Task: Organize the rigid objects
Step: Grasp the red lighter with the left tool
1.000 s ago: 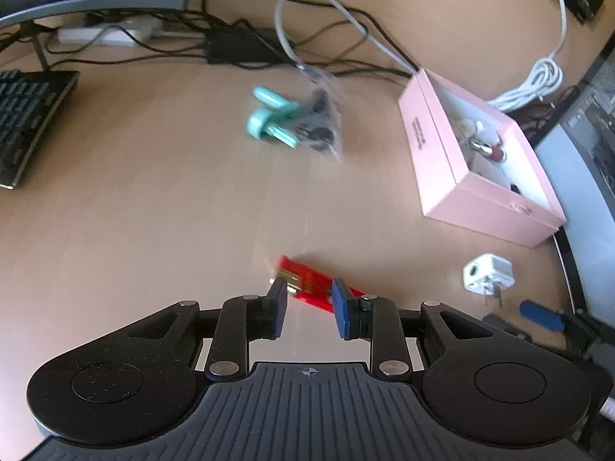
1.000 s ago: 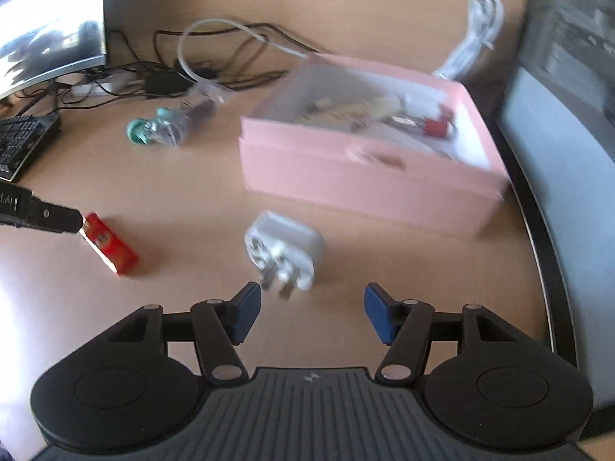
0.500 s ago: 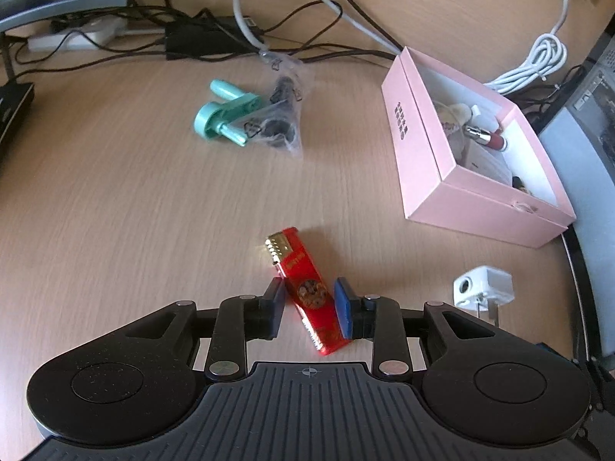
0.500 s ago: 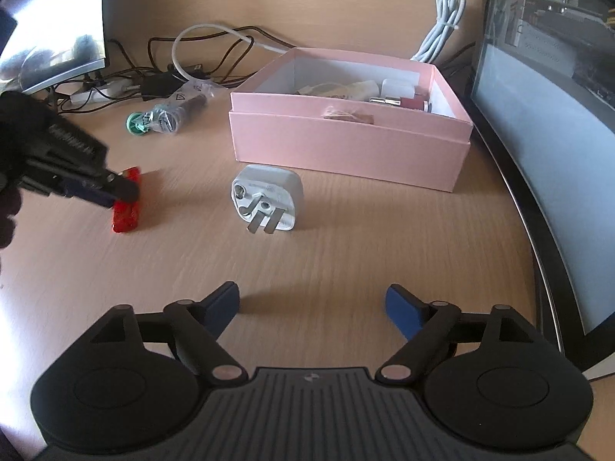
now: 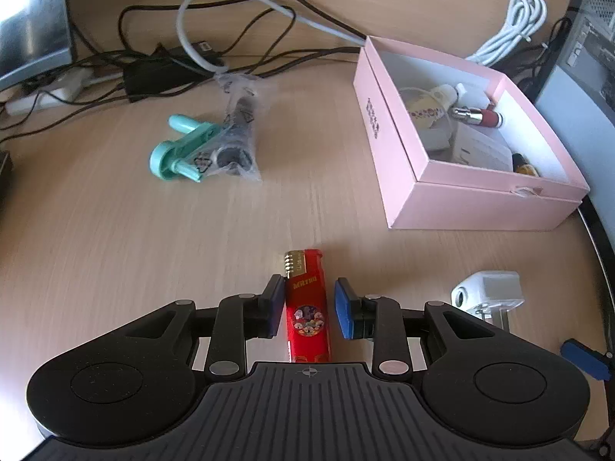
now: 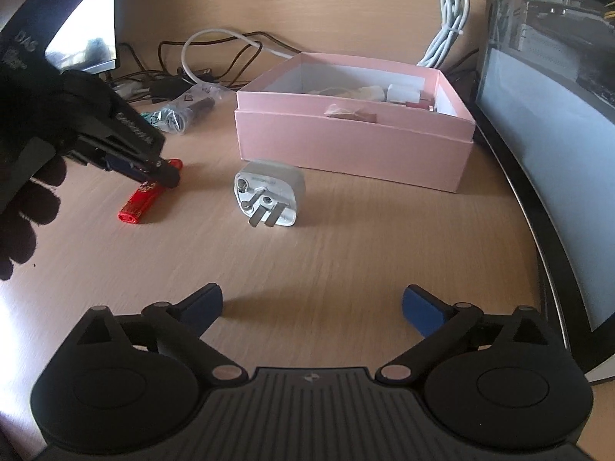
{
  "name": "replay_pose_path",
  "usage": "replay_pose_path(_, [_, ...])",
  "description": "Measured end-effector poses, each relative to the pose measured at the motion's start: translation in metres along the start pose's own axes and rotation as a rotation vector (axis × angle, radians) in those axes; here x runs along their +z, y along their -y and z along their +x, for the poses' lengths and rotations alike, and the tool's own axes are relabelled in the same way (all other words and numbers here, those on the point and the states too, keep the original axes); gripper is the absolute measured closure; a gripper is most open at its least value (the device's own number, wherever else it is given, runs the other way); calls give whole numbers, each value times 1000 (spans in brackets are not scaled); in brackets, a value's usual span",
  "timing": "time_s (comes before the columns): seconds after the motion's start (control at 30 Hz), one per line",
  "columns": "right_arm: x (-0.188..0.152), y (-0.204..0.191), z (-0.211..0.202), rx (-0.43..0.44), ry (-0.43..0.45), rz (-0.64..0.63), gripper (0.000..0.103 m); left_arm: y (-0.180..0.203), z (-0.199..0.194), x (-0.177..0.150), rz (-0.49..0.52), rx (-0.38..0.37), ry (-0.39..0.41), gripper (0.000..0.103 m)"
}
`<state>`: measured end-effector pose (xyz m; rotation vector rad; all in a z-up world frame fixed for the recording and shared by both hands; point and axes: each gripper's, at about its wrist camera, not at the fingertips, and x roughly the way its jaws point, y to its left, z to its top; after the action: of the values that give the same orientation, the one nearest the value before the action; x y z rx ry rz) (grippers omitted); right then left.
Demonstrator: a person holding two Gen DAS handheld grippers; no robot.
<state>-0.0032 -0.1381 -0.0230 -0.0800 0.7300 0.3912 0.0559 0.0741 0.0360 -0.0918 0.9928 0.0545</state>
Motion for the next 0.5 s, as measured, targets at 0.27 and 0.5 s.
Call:
replay_pose_path(0.27, [1,0,2,11,-8,-7,0,6,3,0,28,13,20,71])
replay_pose_path(0.5, [-1,1,1,16,3,-18,0,10,4,0,43,22,20,66])
